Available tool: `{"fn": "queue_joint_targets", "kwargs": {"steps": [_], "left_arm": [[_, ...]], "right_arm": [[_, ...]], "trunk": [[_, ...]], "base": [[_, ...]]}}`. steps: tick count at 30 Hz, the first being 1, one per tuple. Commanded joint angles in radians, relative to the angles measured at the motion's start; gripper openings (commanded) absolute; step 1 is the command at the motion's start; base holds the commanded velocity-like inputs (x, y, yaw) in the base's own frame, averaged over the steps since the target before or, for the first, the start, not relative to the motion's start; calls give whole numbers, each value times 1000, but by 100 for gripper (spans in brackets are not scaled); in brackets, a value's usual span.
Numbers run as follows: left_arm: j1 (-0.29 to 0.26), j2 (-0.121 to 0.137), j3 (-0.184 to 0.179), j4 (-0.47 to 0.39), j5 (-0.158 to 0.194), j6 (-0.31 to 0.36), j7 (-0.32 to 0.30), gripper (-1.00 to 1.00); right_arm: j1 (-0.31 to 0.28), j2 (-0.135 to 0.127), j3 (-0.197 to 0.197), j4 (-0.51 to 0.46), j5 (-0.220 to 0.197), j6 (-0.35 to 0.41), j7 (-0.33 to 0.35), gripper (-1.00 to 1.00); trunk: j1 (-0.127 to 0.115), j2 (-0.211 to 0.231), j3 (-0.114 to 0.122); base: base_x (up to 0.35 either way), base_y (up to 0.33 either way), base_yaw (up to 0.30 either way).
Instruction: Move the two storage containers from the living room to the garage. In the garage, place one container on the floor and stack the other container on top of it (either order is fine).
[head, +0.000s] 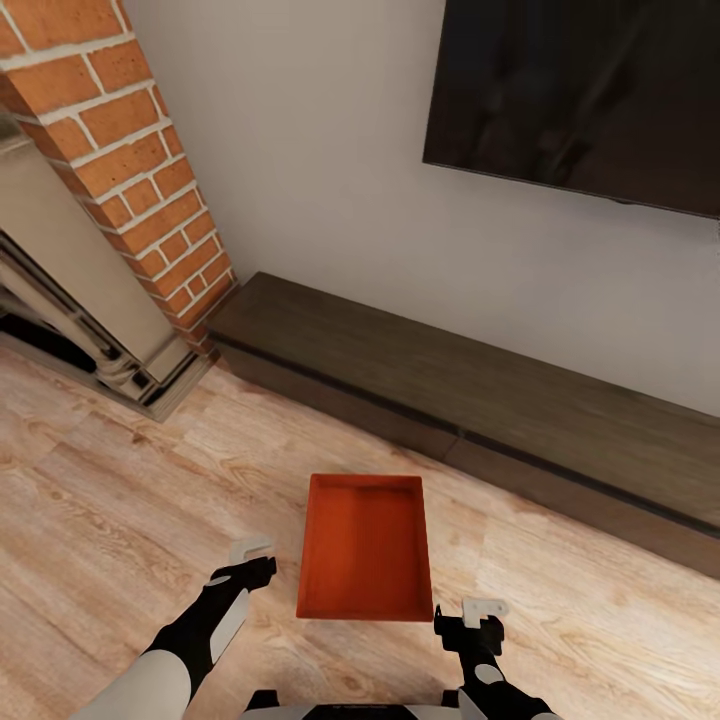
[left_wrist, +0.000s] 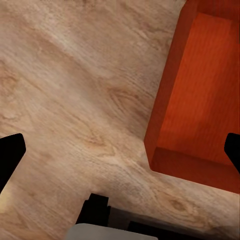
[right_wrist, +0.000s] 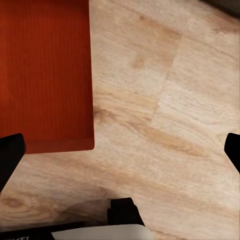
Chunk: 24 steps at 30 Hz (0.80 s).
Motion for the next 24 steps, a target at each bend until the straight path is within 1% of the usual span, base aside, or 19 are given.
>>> {"fn": "queue_joint_targets", "kwargs": {"steps": [1,3,5,11,17,24], "left_arm": [[0,1,-6,-2,9,5,7,100],[0,0,-6,-2,9,5,7,100],[0,0,-5,-1,9,5,7,100],[-1,-1,-4,-1,8,6,7,100],[-1,-1,-4,-1,8,6,7,100],[-1,-1,-4,-1,11,6,7,100]], "right_arm": [[-1,0,9,1,-10,-4,-4,100],[-1,0,9,0,-10,-5,-4,100],[-1,0,9,-1,-10,-6,-3,100],[-1,-1,11,-7,-7,-12,6,100],[-1,0,1,-2,-26,-25,0,100],[-1,-1,-3,2,-30,-25,-4,100]], "trunk": [[0,-1,1],[0,-1,4],[8,-15,-1],[31,-57,-19],[54,-99,-38],[81,-148,-60]], "base": [[0,0,0],[0,0,0],[0,0,0],[0,0,0],[0,0,0],[0,0,0]]}}
